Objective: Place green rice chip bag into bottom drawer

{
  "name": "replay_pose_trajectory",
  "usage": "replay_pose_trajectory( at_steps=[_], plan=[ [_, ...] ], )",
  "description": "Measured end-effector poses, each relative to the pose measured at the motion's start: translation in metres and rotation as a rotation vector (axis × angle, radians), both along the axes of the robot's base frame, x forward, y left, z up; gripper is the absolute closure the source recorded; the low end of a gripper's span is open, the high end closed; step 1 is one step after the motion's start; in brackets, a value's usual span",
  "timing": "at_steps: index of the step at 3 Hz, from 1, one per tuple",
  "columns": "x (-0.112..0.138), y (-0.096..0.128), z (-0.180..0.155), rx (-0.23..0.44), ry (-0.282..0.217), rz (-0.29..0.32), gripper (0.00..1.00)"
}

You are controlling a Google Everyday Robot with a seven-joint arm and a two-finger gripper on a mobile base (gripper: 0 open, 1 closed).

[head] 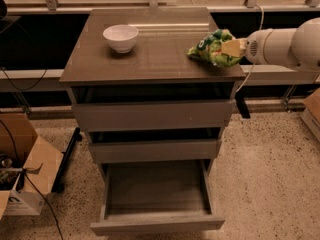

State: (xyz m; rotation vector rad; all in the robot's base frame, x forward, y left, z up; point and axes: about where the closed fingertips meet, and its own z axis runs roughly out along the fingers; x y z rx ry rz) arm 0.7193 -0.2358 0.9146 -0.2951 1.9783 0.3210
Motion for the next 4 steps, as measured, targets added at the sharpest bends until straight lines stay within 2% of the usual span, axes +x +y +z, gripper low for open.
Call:
replay_pose_trajectory(
  at_steps=[1,2,3,4],
  plan=[
    [0.000,0.000,0.000,0.000,0.000,0.000,1.00],
    [-0.013,0.001,0.002,-0.033,-0.003,0.019,1.00],
    [-0.053,-0.005,0.004,-0.064,0.024,0.014,1.00],
    [-0.124,-0.007,0.005,-0.060,0.079,-0.007,1.00]
  ],
)
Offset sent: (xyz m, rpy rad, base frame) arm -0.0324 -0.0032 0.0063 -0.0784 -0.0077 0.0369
